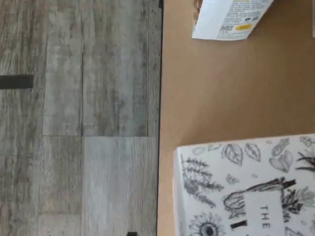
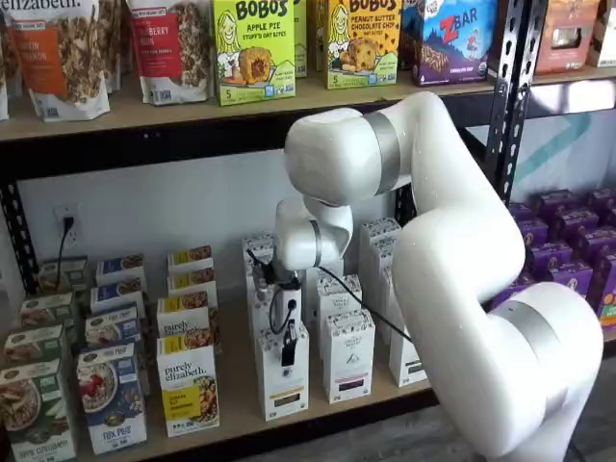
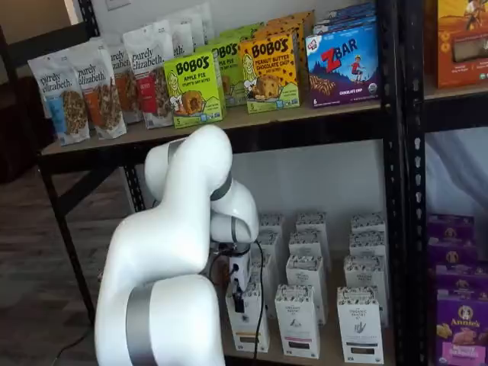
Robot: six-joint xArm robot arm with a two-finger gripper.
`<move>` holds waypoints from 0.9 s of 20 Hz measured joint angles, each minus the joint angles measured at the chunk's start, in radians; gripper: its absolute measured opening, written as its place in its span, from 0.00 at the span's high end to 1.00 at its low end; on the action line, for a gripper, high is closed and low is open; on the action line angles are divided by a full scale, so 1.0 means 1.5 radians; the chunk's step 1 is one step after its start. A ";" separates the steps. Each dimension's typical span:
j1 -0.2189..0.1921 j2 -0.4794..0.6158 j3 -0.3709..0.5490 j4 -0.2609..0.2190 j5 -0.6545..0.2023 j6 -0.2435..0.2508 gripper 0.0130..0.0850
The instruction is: Pick up the white box with a yellow strip in the middle, on the bottom shelf, the fourth box from the left
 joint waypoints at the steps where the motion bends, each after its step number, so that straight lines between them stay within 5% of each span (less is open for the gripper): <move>1: 0.000 -0.001 0.004 0.002 -0.005 -0.002 0.00; 10: 0.005 0.006 0.010 0.020 -0.026 -0.015 0.00; 15: 0.008 0.012 0.011 0.027 -0.039 -0.018 0.22; 18: 0.009 0.015 0.007 0.026 -0.038 -0.017 0.22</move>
